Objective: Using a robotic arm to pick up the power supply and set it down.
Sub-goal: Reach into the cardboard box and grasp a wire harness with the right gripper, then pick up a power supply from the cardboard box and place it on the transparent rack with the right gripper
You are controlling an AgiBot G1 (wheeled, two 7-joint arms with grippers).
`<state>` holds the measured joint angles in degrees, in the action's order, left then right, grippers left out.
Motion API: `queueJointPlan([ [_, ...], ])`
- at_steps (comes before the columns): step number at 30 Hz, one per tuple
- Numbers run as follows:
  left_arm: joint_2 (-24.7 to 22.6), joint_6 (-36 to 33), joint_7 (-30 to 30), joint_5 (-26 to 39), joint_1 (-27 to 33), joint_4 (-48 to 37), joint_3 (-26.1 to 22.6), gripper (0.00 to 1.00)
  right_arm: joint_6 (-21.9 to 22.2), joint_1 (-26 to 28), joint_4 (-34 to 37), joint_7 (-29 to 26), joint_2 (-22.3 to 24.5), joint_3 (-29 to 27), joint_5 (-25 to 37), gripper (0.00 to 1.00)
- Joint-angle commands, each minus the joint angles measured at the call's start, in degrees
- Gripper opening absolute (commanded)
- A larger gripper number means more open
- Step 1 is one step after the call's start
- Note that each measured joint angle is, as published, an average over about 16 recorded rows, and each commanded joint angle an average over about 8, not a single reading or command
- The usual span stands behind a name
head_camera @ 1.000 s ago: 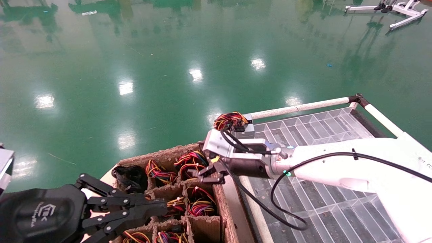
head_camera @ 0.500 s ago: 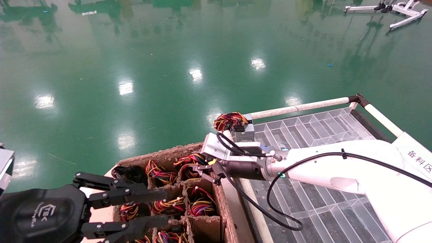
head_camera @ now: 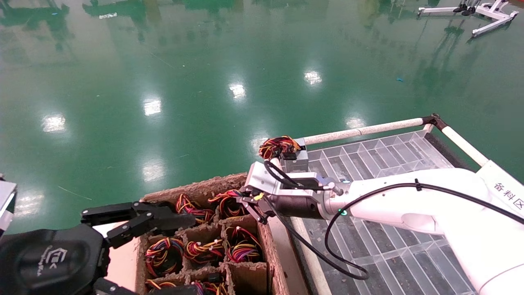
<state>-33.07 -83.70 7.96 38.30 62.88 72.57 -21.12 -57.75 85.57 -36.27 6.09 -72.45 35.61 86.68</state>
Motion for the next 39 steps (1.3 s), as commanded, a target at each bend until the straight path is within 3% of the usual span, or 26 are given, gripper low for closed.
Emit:
queueJointPlan([
  [1,0.0,0.0,0.0,0.0,0.0,0.0,0.0,1.0,-0.2,0.1,0.1,0.0,0.0,0.0,-0.1,0.0],
  [14,0.0,0.0,0.0,0.0,0.0,0.0,0.0,1.0,-3.5,0.2,-4.7,-2.3,3.9,-3.7,-6.0,0.0],
  [28,0.0,0.0,0.0,0.0,0.0,0.0,0.0,1.0,-5.4,2.3,-16.6,-6.4,10.7,-7.1,-9.5,0.0],
  [39,0.0,0.0,0.0,0.0,0.0,0.0,0.0,1.0,-6.9,4.2,-22.0,-8.4,16.9,-11.3,-13.7,0.0],
])
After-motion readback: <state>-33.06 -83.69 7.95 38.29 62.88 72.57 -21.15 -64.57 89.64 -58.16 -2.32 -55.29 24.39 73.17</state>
